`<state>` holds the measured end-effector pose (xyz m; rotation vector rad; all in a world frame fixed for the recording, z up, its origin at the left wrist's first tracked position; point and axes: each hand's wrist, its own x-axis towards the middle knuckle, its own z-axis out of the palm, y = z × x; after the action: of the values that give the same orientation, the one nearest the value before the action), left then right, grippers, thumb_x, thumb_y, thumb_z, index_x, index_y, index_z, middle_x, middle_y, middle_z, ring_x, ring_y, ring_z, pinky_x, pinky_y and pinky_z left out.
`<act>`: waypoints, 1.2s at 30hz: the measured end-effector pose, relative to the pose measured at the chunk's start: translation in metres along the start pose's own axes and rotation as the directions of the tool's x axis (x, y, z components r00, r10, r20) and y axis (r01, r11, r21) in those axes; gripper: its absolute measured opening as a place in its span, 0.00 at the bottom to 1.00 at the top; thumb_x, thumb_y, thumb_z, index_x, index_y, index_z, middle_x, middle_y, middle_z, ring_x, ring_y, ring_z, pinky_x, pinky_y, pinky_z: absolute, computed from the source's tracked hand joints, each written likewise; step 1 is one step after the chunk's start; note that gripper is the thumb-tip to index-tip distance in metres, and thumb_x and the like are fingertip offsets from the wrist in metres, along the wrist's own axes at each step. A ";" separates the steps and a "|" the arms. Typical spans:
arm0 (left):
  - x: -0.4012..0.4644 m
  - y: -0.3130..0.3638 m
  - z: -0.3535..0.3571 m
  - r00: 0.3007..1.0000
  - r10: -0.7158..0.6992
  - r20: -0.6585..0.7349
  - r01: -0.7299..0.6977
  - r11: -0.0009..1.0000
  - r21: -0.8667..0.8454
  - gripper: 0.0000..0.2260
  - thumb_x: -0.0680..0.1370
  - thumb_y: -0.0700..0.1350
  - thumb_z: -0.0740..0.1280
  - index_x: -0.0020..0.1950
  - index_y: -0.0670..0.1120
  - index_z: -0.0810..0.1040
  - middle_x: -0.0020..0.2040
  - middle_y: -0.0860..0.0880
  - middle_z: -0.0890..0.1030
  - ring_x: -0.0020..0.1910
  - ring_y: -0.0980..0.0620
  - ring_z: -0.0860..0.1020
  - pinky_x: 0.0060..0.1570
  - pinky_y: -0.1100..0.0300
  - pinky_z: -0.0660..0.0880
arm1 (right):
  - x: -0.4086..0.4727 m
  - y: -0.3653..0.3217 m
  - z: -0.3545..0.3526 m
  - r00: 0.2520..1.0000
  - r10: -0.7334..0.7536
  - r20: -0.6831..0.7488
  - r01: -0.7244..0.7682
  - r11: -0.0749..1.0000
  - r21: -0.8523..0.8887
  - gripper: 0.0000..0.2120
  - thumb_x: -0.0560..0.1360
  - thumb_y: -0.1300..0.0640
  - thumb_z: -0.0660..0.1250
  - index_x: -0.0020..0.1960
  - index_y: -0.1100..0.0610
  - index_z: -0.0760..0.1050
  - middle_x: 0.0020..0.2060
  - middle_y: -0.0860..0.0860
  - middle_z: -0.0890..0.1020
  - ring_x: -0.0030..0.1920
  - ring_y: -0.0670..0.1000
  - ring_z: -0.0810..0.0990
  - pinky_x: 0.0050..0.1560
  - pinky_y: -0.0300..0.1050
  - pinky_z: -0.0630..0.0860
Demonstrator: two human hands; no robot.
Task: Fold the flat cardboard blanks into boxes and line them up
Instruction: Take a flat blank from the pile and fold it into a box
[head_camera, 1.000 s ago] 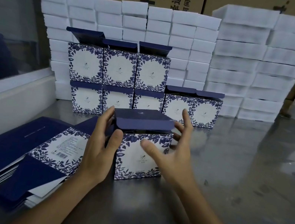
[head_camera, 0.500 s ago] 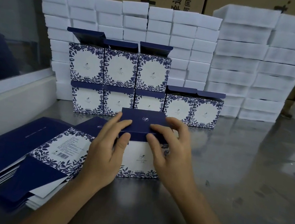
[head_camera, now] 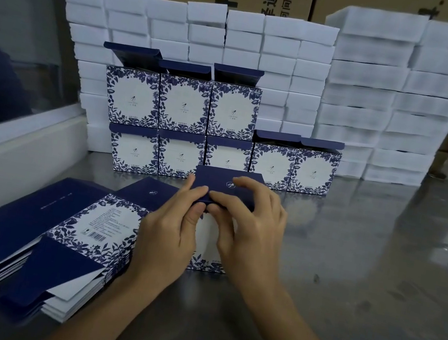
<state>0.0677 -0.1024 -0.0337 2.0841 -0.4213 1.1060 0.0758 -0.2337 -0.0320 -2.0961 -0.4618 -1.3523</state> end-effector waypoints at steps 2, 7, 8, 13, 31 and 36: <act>0.001 0.000 0.000 1.000 -0.001 -0.013 0.001 1.000 -0.009 0.14 0.80 0.42 0.62 0.62 0.40 0.80 0.66 0.44 0.77 0.55 0.47 0.82 0.52 0.71 0.72 | -0.002 0.007 -0.001 0.999 0.013 -0.033 -0.012 0.999 0.052 0.09 0.78 0.51 0.68 0.54 0.54 0.84 0.60 0.55 0.79 0.59 0.55 0.76 0.55 0.56 0.75; 0.004 -0.002 -0.003 1.000 -0.006 -0.021 0.006 1.000 -0.019 0.13 0.79 0.41 0.63 0.60 0.40 0.81 0.65 0.44 0.78 0.53 0.49 0.82 0.51 0.80 0.68 | -0.003 0.023 -0.006 0.994 0.107 -0.030 -0.098 0.969 0.225 0.11 0.79 0.52 0.67 0.52 0.60 0.82 0.58 0.55 0.77 0.58 0.52 0.76 0.56 0.37 0.74; 0.005 -0.002 -0.003 1.000 -0.012 -0.020 0.012 1.000 -0.021 0.12 0.79 0.41 0.64 0.60 0.40 0.81 0.65 0.43 0.78 0.51 0.47 0.83 0.49 0.80 0.68 | -0.003 0.023 -0.005 0.994 0.110 -0.025 -0.101 0.967 0.233 0.10 0.79 0.54 0.68 0.51 0.61 0.82 0.57 0.55 0.77 0.57 0.52 0.76 0.57 0.33 0.72; 0.006 -0.005 -0.002 0.999 -0.016 -0.027 0.016 1.000 -0.026 0.11 0.79 0.37 0.65 0.60 0.39 0.81 0.64 0.42 0.78 0.46 0.41 0.84 0.47 0.81 0.67 | -0.003 0.023 -0.004 0.991 0.134 -0.007 -0.127 0.955 0.269 0.08 0.78 0.57 0.68 0.52 0.61 0.82 0.57 0.54 0.75 0.58 0.50 0.76 0.58 0.29 0.70; -0.005 -0.003 0.015 0.992 -0.119 0.028 0.122 0.969 -0.215 0.20 0.80 0.39 0.66 0.71 0.50 0.72 0.53 0.34 0.82 0.54 0.46 0.77 0.43 0.68 0.74 | -0.016 0.025 0.006 0.879 0.409 0.246 -0.446 0.887 0.118 0.49 0.68 0.33 0.71 0.81 0.44 0.49 0.64 0.41 0.66 0.63 0.45 0.71 0.57 0.46 0.74; -0.004 -0.004 0.014 0.972 -0.172 0.162 0.218 0.914 -0.341 0.23 0.80 0.42 0.66 0.70 0.62 0.67 0.62 0.49 0.81 0.59 0.56 0.80 0.50 0.77 0.71 | -0.018 0.025 0.015 0.824 0.459 0.332 -0.484 0.875 -0.008 0.64 0.56 0.25 0.70 0.73 0.32 0.25 0.60 0.42 0.61 0.64 0.55 0.74 0.56 0.58 0.78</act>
<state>0.0754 -0.1102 -0.0442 1.8314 -0.4297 0.7185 0.0933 -0.2430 -0.0602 -2.1836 -0.0990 -0.6948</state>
